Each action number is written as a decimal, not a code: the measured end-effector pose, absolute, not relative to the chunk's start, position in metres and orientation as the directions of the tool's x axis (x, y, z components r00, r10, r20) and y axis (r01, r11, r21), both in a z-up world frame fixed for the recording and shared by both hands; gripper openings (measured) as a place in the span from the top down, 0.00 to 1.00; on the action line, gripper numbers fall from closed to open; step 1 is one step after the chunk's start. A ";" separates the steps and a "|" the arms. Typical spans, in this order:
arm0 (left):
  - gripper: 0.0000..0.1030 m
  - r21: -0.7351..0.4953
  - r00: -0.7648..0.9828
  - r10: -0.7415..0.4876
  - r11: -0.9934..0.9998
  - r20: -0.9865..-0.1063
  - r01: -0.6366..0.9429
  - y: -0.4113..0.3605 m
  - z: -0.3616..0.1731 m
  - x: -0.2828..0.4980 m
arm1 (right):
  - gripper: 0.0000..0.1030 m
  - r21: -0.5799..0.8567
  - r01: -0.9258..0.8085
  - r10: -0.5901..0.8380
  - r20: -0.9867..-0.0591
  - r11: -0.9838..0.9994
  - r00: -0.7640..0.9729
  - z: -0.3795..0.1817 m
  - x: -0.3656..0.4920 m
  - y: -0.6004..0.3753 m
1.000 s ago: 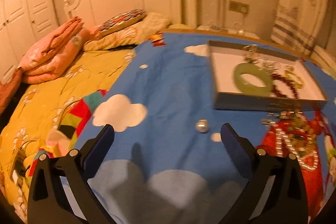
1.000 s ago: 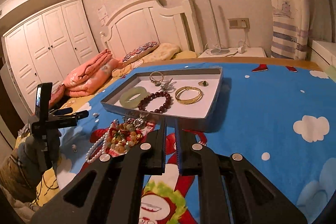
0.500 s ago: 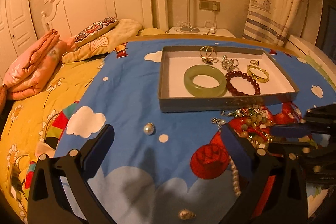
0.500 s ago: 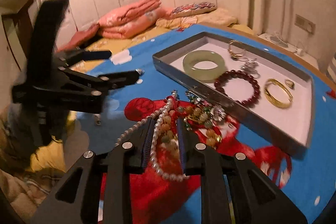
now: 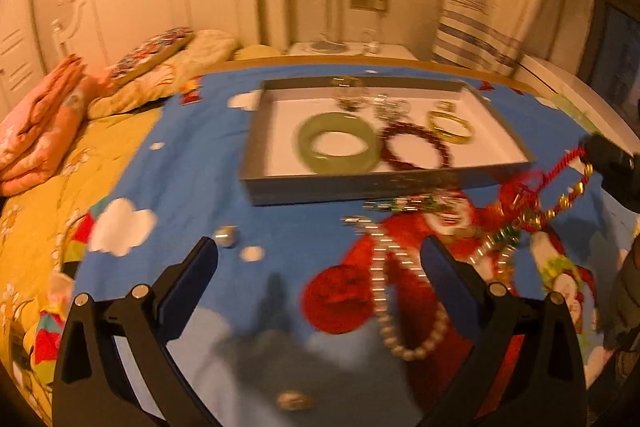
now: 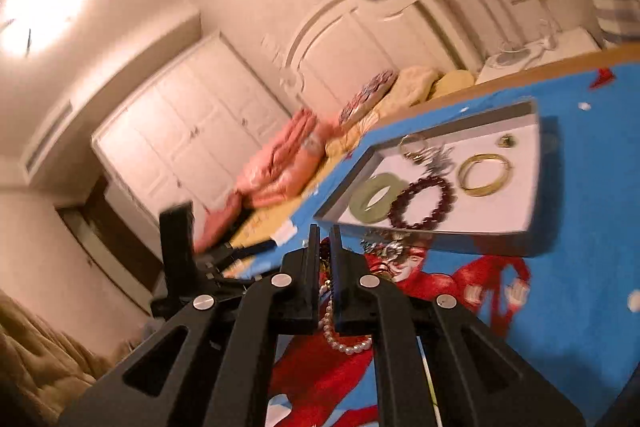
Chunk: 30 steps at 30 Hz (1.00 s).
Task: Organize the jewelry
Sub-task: 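Grasp the red string bracelet in the pile with the right tool and lift, then grasp the green enamel flower brooch with the left tool while the right tool holds the red bracelet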
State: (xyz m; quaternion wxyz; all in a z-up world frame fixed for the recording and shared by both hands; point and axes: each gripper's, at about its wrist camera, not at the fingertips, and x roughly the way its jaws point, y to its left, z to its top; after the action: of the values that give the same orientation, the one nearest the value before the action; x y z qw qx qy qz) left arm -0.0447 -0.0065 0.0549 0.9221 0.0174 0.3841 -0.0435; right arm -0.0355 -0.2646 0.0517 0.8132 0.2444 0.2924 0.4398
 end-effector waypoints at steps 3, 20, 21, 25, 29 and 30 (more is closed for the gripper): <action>0.03 -0.008 0.689 -0.114 0.988 -0.716 0.156 -0.028 0.053 -0.044 | 0.94 0.734 -0.558 0.889 -0.137 0.387 0.436 0.052 -0.036 -0.288; 0.03 0.065 0.614 -0.259 0.889 -0.746 0.454 -0.125 0.043 -0.054 | 0.94 0.684 -0.483 0.784 -0.215 0.547 0.583 0.038 -0.050 -0.329; 0.03 0.072 0.616 -0.255 0.888 -0.745 0.455 -0.127 0.042 -0.054 | 0.94 0.687 -0.480 0.783 -0.213 0.546 0.585 0.036 -0.051 -0.330; 0.03 0.015 0.607 -0.249 0.919 -0.755 0.395 -0.115 0.040 -0.038 | 0.94 0.687 -0.479 0.782 -0.213 0.546 0.585 0.035 -0.049 -0.333; 0.13 -0.144 0.594 -0.276 0.955 -0.756 0.260 -0.085 0.037 -0.003 | 0.94 0.671 -0.488 0.781 -0.227 0.558 0.582 0.036 -0.051 -0.329; 0.14 -0.156 0.595 -0.269 0.960 -0.757 0.234 -0.080 0.035 0.004 | 0.93 0.670 -0.488 0.781 -0.227 0.559 0.582 0.037 -0.053 -0.329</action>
State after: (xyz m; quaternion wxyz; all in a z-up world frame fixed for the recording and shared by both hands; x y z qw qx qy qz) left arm 0.0040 -0.0799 0.0353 0.8929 -0.0202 0.4272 -0.1408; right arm -0.0527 -0.3294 0.0370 0.8437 0.2814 0.2600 0.3760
